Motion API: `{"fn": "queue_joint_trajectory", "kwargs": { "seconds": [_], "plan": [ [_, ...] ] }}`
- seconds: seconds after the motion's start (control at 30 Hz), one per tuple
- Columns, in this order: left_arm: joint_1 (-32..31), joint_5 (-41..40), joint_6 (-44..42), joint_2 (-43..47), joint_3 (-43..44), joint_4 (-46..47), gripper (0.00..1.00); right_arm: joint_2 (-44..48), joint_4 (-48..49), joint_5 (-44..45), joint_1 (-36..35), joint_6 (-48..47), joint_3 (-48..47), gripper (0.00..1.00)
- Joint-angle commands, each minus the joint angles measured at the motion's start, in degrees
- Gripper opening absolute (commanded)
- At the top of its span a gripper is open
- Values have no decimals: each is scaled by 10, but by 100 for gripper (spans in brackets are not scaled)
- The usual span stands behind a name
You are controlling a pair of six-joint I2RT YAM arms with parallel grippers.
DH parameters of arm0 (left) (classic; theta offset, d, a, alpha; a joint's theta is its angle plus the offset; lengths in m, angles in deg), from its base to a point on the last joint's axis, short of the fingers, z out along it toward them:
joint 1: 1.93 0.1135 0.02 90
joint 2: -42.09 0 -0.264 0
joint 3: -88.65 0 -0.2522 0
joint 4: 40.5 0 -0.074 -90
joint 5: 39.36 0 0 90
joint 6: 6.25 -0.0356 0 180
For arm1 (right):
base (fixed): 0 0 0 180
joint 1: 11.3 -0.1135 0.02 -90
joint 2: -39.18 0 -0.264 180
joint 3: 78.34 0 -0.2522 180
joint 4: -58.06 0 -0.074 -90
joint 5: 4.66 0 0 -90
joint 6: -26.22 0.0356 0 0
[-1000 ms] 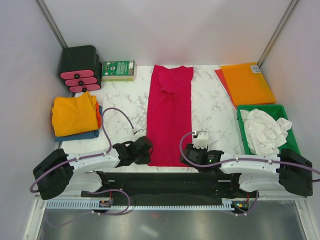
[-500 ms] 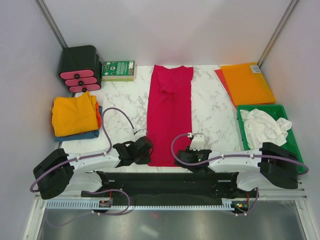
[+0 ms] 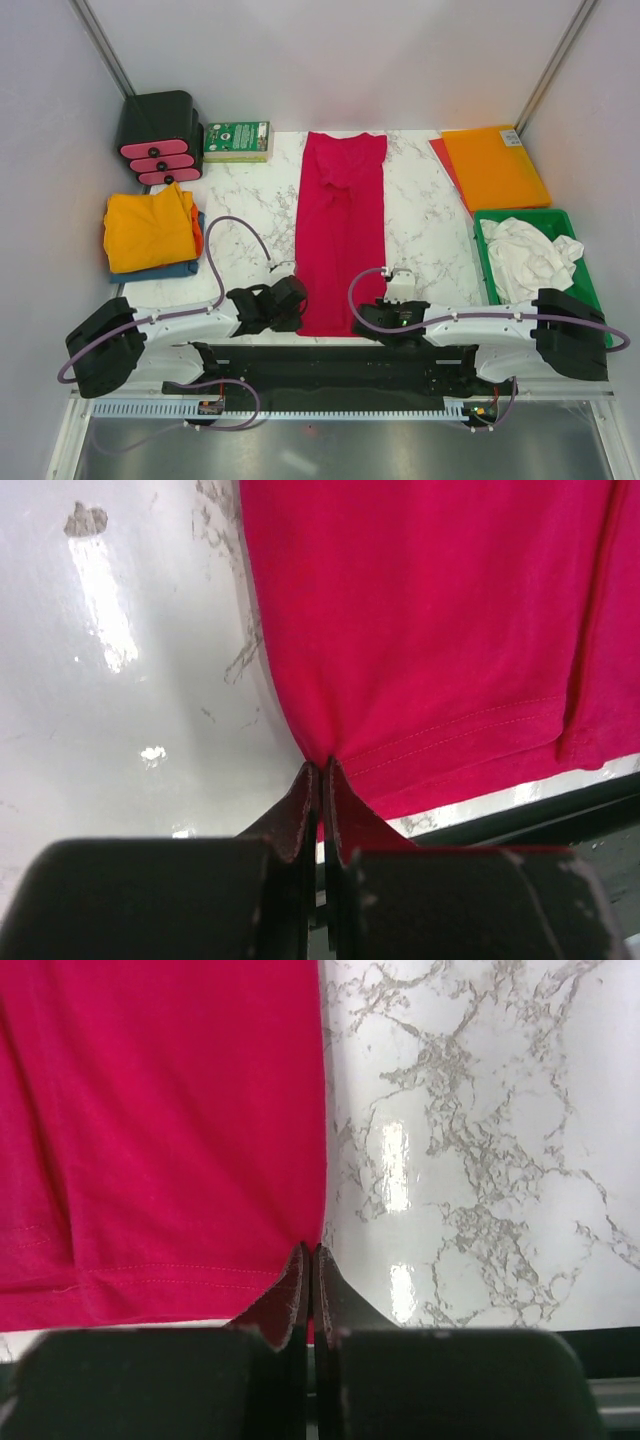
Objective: Fold and stack the t-shirts
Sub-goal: Fold the tshirt
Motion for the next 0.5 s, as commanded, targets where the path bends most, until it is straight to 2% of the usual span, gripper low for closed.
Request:
{"fn": "queue_joint_trajectory", "kwargs": {
  "seconds": [0.0,0.3,0.47],
  "plan": [
    [-23,-32,15,37,0,-74,2,28,-53,49,-40,27,-22,0],
    [-36,-85,18,134,37,-135,2,12,-114,107,-90,59,-86,0],
    [-36,-100,7,143,61,-148,2,22,-121,138,-91,59,-96,0]
  ]
}}
